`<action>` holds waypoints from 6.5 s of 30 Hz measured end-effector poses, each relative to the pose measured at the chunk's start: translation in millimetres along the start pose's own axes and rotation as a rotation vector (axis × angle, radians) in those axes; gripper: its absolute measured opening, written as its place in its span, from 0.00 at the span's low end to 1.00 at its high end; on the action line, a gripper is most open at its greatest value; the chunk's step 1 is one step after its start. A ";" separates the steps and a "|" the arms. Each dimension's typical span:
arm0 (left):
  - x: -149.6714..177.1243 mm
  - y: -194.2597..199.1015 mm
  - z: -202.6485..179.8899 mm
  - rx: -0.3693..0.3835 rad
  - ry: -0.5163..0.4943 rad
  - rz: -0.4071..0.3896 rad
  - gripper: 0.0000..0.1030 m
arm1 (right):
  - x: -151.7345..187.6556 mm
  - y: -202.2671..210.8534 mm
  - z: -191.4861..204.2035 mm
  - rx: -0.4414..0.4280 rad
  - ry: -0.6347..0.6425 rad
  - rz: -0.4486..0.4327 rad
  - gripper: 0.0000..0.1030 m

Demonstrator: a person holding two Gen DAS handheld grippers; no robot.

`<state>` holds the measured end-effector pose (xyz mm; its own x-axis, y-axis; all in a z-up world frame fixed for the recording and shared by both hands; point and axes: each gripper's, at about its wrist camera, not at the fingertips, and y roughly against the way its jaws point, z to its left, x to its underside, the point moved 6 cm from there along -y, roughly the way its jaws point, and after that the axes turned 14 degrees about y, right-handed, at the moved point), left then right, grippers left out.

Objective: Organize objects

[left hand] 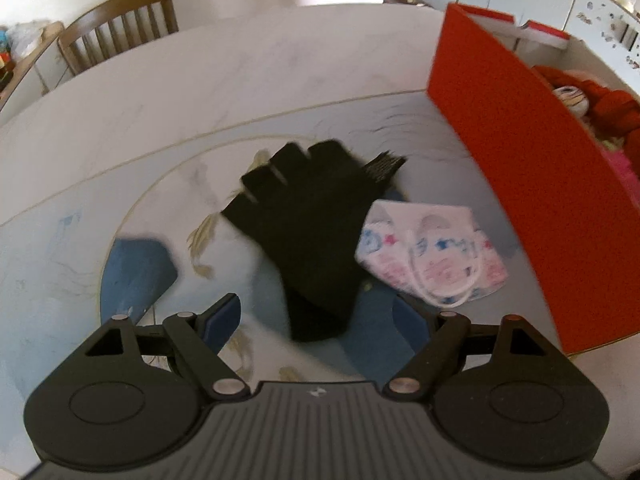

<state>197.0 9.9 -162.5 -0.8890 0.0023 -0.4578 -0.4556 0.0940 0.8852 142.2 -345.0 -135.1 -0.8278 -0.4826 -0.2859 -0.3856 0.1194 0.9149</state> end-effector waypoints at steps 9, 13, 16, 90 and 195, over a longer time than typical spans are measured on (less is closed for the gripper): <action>-2.9 -11.5 7.3 -0.004 0.014 -0.001 0.80 | 0.5 1.1 1.9 0.005 0.003 0.007 0.11; -3.9 -13.1 6.1 0.014 0.009 -0.002 0.67 | 0.0 1.1 2.1 0.005 0.003 0.006 0.11; -5.4 -12.1 5.3 0.018 0.014 -0.007 0.55 | -1.3 0.9 3.4 0.005 0.003 0.006 0.11; 11.7 -7.6 -27.4 -0.008 -0.203 0.082 0.58 | -3.8 -0.1 10.6 0.009 0.029 -0.004 0.12; -45.0 101.9 -171.5 0.306 -0.295 -0.114 0.65 | -1.1 0.9 9.2 -0.017 0.011 -0.028 0.08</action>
<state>182.9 -151.4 -37.6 -0.7627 0.2548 -0.5944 -0.4764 0.4004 0.7828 139.1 -336.4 -136.6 -0.8123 -0.4948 -0.3087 -0.4019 0.0912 0.9111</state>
